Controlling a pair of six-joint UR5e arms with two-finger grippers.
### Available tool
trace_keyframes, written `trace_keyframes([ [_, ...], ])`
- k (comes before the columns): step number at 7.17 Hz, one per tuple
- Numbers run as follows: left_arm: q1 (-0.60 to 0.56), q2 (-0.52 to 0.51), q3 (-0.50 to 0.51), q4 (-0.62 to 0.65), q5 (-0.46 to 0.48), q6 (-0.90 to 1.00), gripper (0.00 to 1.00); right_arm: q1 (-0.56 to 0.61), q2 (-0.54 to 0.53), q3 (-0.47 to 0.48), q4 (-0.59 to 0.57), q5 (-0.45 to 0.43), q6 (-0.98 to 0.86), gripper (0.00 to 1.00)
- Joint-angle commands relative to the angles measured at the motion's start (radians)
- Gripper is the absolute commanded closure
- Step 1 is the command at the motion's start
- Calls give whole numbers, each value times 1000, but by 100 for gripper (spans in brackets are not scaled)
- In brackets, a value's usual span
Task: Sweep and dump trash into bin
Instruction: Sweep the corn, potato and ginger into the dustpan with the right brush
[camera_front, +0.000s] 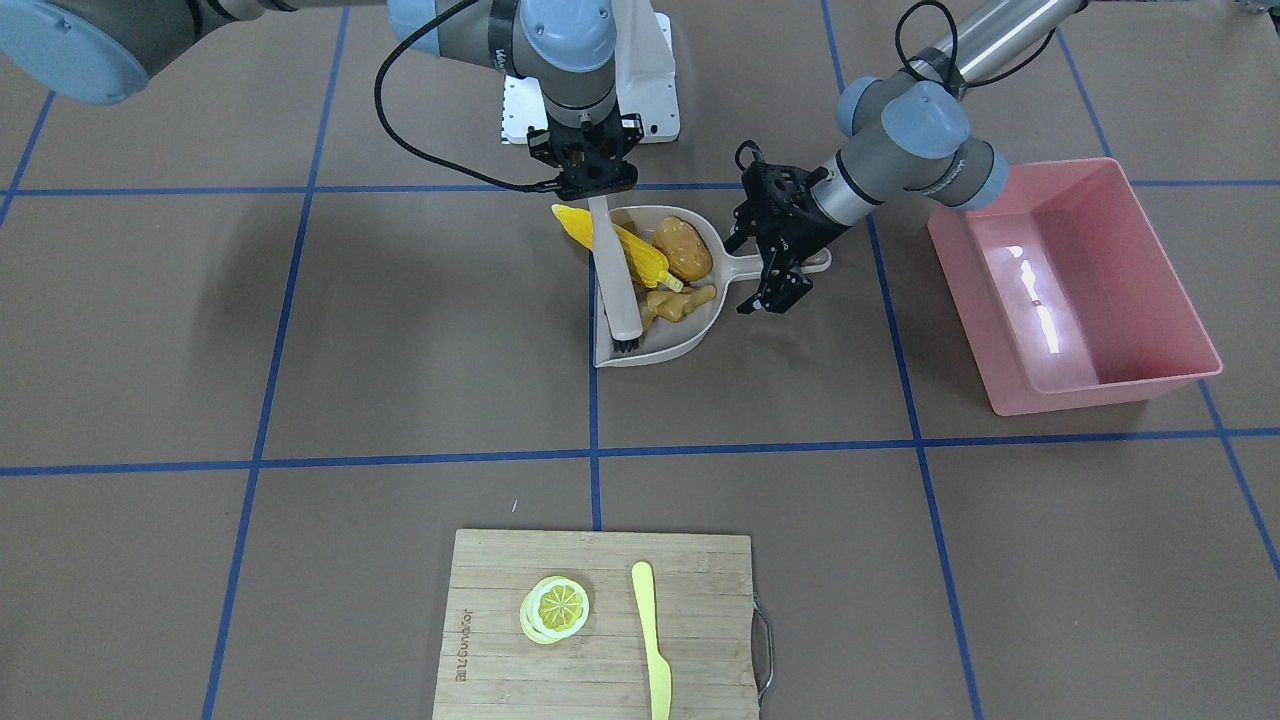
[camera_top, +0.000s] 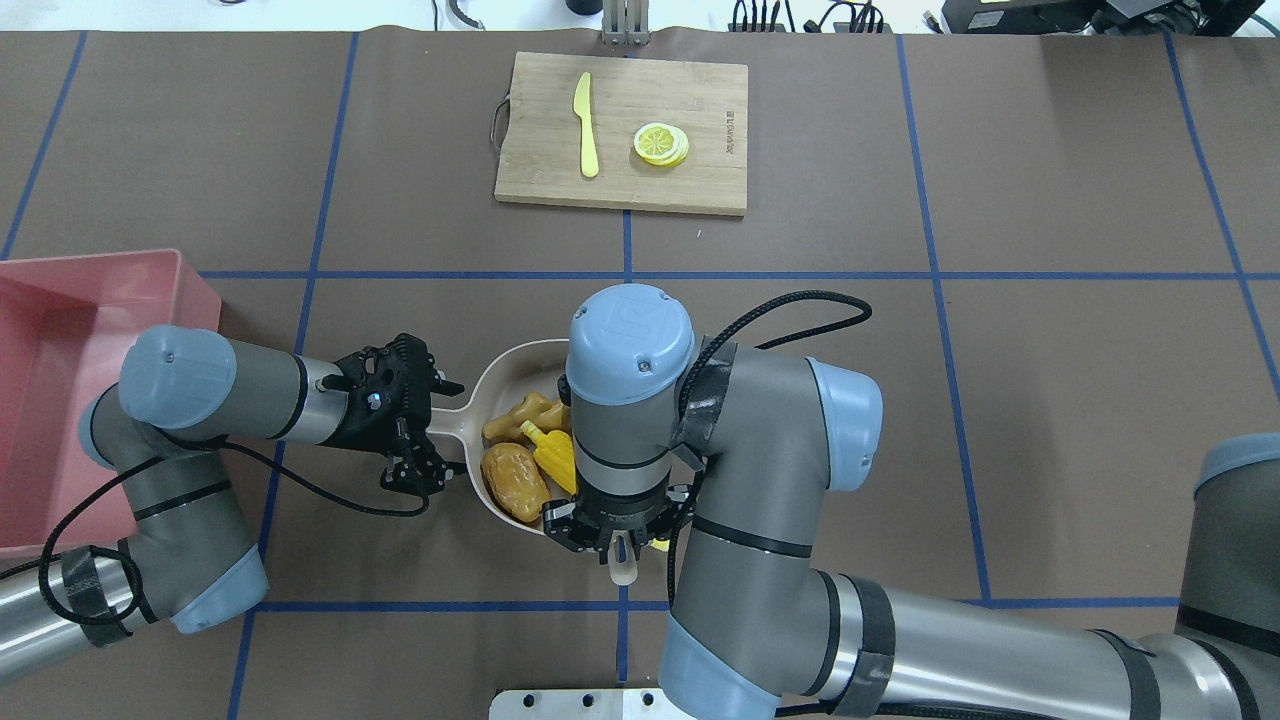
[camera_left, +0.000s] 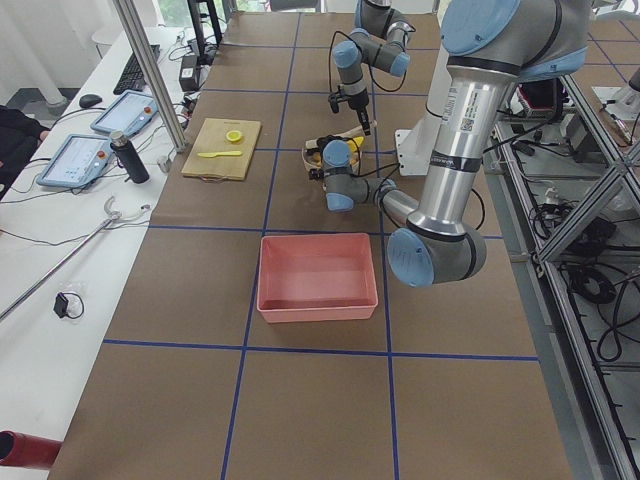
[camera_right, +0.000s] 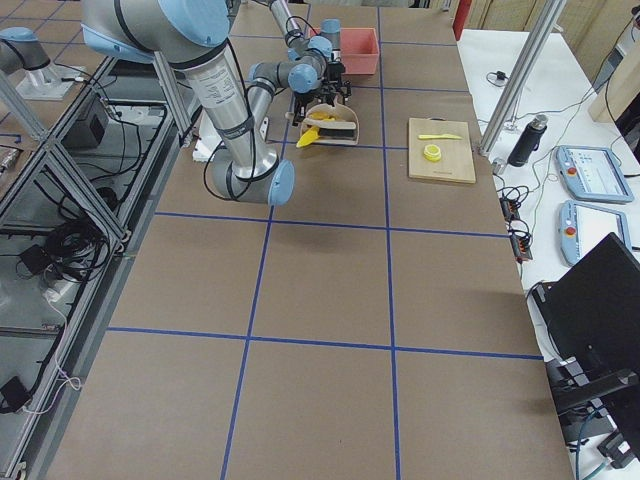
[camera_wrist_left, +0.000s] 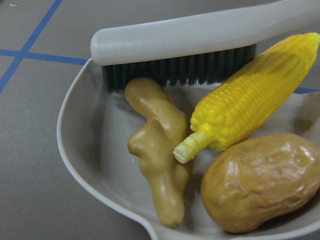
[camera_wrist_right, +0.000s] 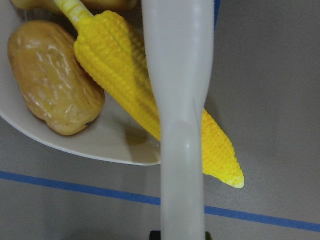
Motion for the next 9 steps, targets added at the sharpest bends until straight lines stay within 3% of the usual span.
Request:
trace_keyframes([
  [1,1,0,1,0,0,0,3,-2,53,-61,14,2,16,100],
  [7,1,0,-5,0,-2,0,3,-9,128,-101,21,28,88,100],
  [9,1,0,-4,-1,-2,0,3,-6,163,-98,-23,40,91,100],
])
